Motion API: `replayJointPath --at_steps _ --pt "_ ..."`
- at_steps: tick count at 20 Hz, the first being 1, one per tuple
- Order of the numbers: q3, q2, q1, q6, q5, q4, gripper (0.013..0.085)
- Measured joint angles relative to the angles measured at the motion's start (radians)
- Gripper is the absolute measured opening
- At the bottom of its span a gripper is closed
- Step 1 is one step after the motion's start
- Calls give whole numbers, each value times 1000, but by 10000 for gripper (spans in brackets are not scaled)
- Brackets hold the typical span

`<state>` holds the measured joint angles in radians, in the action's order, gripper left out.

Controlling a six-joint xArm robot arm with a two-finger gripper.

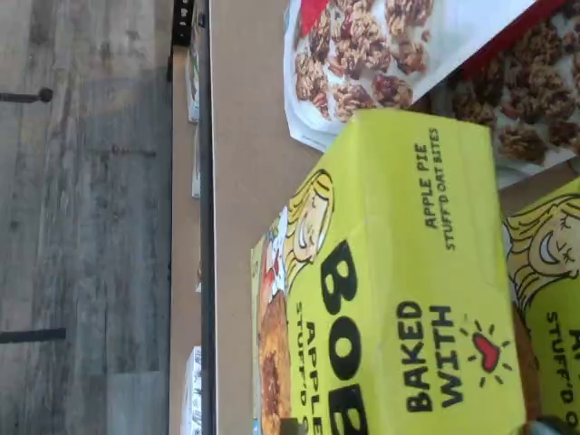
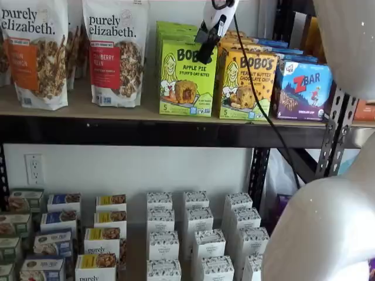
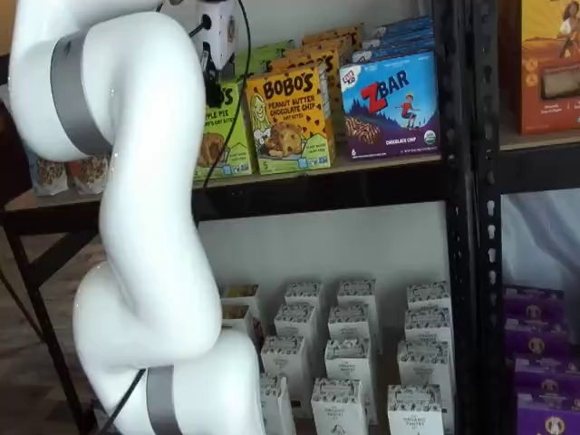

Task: Pick the green box on the top shelf, the fourth from the left

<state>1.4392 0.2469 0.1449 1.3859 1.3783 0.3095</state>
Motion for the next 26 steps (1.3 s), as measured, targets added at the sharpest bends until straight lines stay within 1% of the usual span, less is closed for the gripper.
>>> replayJointPath --at_steps 5,7,11,16,21,26 --pt "10 5 -8 1 1 27 850" --pt "14 5 -9 0 -2 28 850" --pt "22 -3 2 -8 -3 -2 850" --pt "9 -6 20 -18 -16 -37 850" --pt "33 -27 23 -19 30 -49 850" --pt "29 -28 22 -18 30 -53 850"
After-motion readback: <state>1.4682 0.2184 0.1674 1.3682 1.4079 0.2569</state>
